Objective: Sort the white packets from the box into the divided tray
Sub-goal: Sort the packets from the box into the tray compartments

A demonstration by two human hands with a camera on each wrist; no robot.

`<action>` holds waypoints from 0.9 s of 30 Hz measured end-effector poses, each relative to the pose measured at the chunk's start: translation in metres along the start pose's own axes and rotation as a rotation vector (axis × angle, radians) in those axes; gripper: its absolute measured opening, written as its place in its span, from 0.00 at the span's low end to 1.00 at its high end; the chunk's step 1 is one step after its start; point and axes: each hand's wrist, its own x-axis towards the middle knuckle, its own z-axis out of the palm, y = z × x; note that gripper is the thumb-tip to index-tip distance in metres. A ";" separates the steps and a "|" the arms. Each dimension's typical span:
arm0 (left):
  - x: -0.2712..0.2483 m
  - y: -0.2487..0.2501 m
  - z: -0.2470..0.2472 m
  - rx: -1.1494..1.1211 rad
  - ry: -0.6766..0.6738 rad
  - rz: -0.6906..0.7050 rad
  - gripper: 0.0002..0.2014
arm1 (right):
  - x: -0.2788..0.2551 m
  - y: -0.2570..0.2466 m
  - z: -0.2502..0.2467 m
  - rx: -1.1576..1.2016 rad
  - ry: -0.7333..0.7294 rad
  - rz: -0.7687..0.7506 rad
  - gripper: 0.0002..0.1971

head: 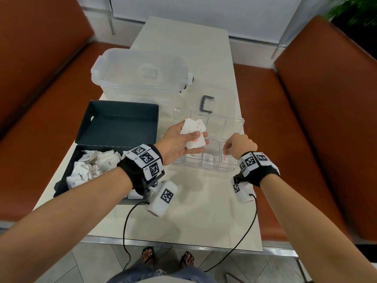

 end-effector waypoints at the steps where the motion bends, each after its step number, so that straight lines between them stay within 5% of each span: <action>1: 0.000 0.000 -0.001 -0.006 0.003 -0.003 0.17 | 0.000 0.000 0.003 -0.011 0.009 0.003 0.05; 12: -0.003 0.004 -0.007 0.011 0.020 -0.003 0.15 | 0.001 0.008 0.021 -0.250 0.010 -0.113 0.14; 21: -0.008 0.009 0.000 -0.051 0.028 -0.097 0.14 | -0.009 0.009 0.010 -0.184 0.003 -0.123 0.14; 24: -0.010 0.013 0.001 -0.141 -0.001 -0.161 0.14 | -0.025 0.006 -0.008 0.041 0.161 -0.128 0.11; 27: -0.012 0.013 0.001 -0.192 -0.006 -0.169 0.17 | -0.051 -0.013 -0.022 0.579 0.263 -0.205 0.10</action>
